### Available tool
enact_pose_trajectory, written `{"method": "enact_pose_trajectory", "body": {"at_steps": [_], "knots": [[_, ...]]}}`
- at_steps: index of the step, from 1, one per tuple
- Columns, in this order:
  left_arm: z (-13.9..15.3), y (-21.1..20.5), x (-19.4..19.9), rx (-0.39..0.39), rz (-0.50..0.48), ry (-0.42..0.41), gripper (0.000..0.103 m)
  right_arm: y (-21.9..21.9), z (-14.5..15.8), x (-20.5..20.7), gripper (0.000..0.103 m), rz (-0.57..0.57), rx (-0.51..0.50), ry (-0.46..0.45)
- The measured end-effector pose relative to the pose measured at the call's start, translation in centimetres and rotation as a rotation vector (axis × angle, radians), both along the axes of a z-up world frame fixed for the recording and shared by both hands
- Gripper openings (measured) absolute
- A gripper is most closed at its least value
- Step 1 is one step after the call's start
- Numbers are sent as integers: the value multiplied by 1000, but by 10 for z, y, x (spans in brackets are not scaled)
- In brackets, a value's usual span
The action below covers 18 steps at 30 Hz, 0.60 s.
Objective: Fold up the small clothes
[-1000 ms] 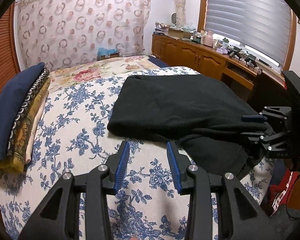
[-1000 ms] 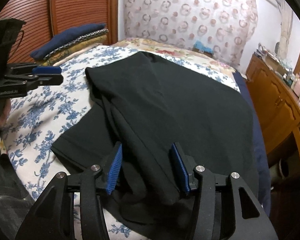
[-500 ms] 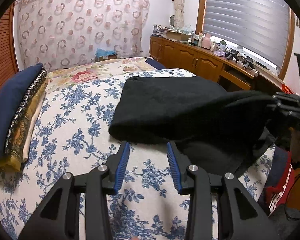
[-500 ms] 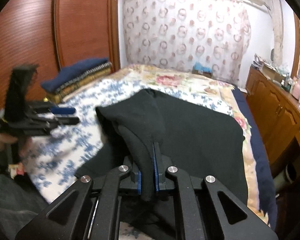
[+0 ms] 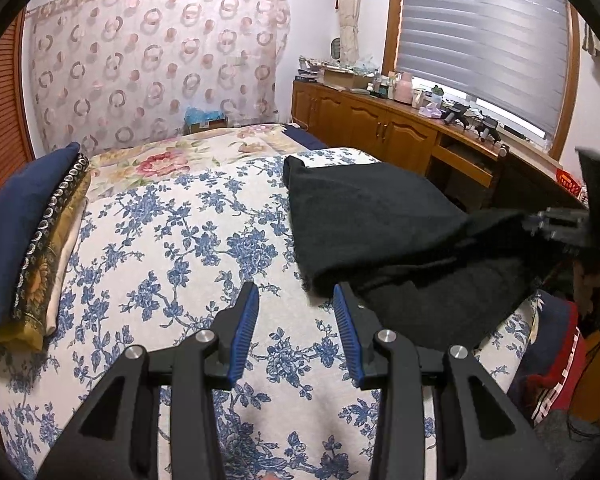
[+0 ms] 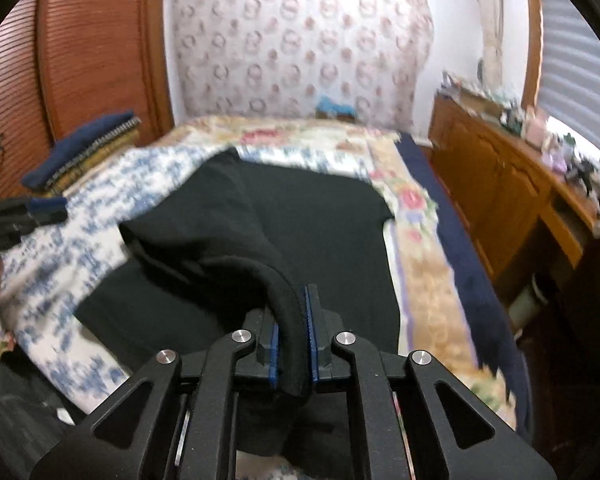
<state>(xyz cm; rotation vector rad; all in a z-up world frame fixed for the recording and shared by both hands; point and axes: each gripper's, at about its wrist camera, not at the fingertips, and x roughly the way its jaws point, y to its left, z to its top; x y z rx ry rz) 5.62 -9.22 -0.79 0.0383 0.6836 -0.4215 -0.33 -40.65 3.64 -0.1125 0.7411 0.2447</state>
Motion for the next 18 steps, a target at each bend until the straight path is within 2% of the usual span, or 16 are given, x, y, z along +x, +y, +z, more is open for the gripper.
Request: {"method": "enact_pose_trajectory", "body": {"at_steps": [4,7,13,18], "knots": [[2,1,-1,4,6,-8,37,2,-4,-2,41,4,-34,10],[4,2,-2,3,11,-15,37,10,8,-2,49,47,-28,-30],[6,6,-2,6,23,-24,37,51,18,14,51,147,-33,-73],[9,13,-2,8,38,-31,37,91,5,40,51,241,-31,-31]]}}
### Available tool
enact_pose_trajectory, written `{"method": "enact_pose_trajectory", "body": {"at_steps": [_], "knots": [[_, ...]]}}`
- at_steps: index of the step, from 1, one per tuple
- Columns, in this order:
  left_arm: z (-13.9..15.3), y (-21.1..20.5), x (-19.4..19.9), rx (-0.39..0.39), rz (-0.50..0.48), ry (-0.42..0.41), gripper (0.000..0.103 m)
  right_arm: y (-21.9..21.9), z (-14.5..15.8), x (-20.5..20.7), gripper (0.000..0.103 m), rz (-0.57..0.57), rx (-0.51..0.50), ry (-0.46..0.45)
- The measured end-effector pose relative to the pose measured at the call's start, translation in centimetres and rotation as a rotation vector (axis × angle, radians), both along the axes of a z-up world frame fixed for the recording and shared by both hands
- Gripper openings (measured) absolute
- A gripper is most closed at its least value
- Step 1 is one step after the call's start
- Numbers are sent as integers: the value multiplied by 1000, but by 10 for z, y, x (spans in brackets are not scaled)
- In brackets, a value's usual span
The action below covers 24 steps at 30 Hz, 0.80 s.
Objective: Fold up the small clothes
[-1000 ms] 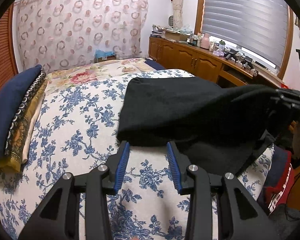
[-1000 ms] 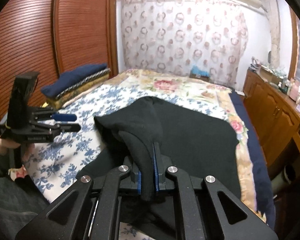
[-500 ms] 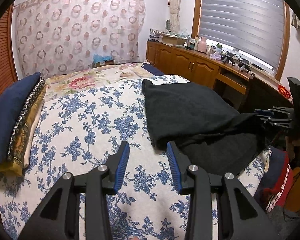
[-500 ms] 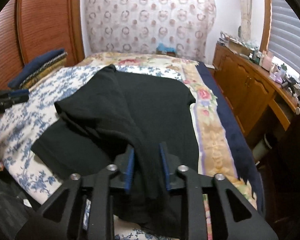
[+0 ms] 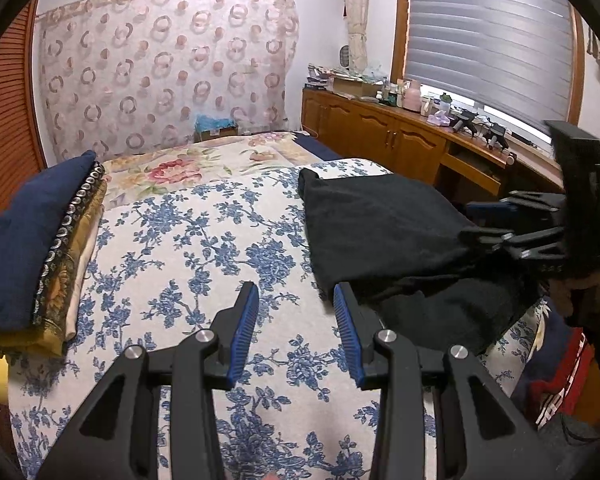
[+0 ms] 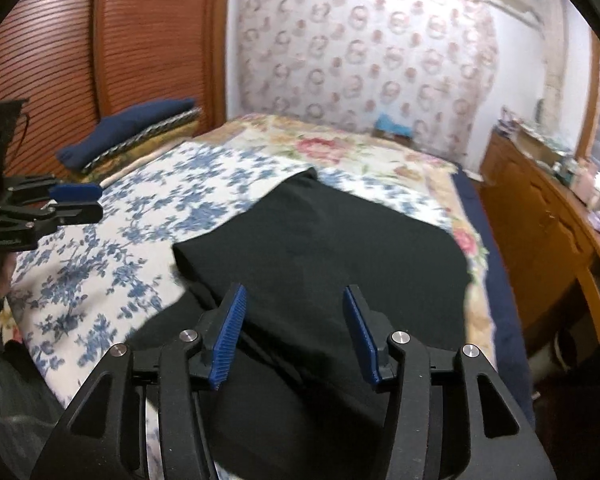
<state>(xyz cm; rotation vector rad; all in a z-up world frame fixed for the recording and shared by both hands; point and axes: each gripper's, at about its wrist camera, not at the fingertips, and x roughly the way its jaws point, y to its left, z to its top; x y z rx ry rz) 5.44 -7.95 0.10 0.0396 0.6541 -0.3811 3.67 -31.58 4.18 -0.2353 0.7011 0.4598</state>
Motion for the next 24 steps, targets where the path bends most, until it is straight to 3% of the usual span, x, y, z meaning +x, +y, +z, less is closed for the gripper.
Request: {"method": "enact_pose_trajectory", "body": {"at_steps": [10,24], "knots": [[1,14,0,-5,30,-5,38,66,-26,40,51,144,-18,108],[-6,28,2,-24,52,10,38,119,-56,54,52,253,-117,195]]}}
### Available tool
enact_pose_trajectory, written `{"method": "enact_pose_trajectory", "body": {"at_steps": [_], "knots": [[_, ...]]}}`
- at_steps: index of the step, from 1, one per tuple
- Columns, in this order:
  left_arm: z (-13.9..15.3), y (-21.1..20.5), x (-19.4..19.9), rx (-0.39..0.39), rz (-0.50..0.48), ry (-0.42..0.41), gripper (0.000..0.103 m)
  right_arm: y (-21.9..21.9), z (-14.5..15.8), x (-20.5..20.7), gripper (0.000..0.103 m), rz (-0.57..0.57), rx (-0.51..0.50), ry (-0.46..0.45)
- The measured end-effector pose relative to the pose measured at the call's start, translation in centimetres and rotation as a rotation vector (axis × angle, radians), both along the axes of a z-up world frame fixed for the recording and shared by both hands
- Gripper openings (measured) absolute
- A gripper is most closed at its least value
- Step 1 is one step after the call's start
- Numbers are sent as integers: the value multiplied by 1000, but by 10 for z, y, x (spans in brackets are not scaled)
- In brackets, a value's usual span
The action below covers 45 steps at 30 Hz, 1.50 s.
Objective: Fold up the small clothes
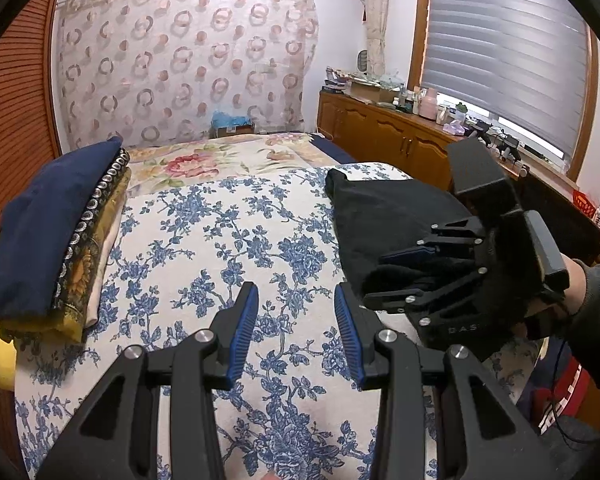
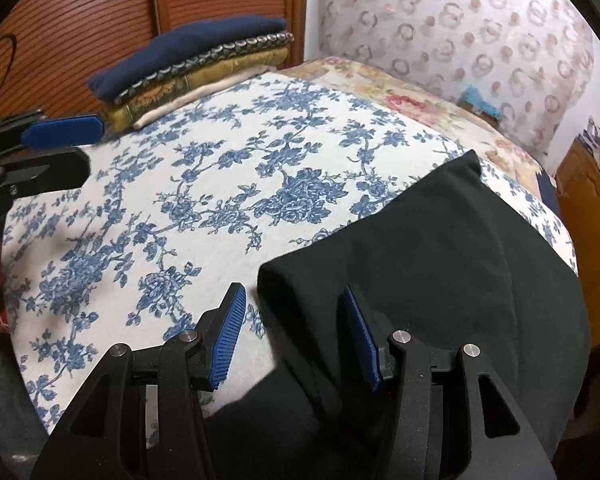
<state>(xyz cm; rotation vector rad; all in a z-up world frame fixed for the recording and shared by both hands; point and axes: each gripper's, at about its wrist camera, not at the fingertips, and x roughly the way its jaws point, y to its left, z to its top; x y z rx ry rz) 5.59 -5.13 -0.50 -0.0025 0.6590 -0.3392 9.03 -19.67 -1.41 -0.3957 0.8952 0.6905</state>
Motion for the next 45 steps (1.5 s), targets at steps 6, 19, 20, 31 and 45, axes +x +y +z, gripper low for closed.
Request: {"method": "enact_pose_trajectory", "body": {"at_steps": [6,19,20,31,45], "knots": [[-3,-3,3,12,-15,9,38,0,-2,6,8,-16,-39,-37],[6,-54,73,60,-118,49,38,-161,101,87,7,-294,26,-207],[6,-58,80,60,-121,56,38,-176,98,97,7,-324,12,-203],[-9,-113,166,100,-158,149,38,-249,29,139,25,-461,62,-82],[-42,-149,244,125,-171,234,38,-274,-7,154,62,-529,213,85]]}}
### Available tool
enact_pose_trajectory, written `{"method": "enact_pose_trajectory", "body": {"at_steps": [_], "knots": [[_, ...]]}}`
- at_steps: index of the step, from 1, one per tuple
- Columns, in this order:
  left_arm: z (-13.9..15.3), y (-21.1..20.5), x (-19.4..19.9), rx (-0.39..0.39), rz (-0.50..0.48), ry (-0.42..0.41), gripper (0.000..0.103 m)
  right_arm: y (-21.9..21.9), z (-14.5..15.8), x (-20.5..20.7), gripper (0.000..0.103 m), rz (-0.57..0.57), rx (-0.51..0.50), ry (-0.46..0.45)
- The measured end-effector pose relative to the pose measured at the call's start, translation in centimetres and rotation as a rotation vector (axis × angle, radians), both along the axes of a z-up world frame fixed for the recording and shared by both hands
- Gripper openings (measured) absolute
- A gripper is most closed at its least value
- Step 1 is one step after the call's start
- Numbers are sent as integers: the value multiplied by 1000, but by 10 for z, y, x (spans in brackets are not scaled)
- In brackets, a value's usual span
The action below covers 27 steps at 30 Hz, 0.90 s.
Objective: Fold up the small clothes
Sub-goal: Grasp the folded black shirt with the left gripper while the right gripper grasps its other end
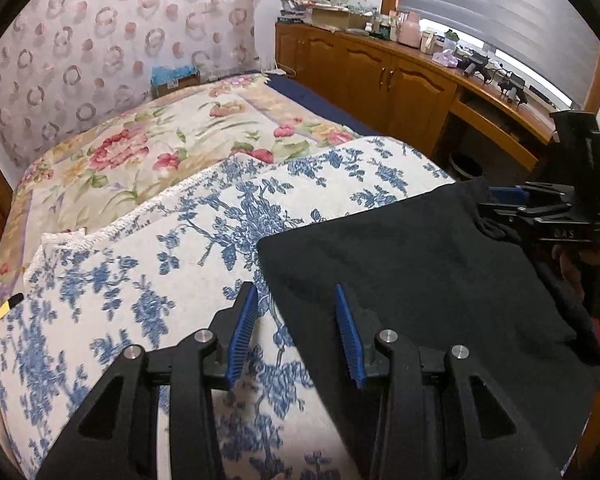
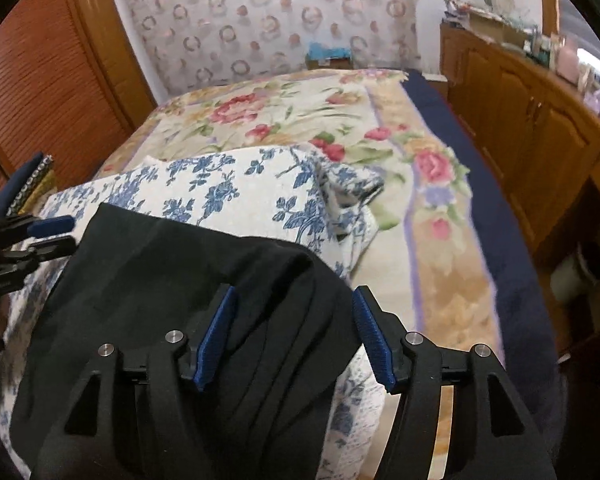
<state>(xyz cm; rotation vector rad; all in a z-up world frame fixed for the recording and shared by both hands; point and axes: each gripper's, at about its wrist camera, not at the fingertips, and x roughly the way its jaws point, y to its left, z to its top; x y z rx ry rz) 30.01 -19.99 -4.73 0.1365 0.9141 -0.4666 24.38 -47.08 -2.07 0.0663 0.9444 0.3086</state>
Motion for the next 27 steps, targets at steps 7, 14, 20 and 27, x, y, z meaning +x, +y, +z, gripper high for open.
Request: {"method": "enact_pose_trajectory", "body": {"at_steps": [7,14,20,27], "knots": [[-9,4,13,-31,13,32,38,-4,-6,5,61,21,88,31],[-8,7,22,-112,20,60,38,5,0,-5,31,45,59,-1],[-9,4,29,-142,13,75,19,7,10,-17,11,35,-25,-67],[3,3,20,-170,-4,33,2,6,46,-38,9,36,-15,-191]]}}
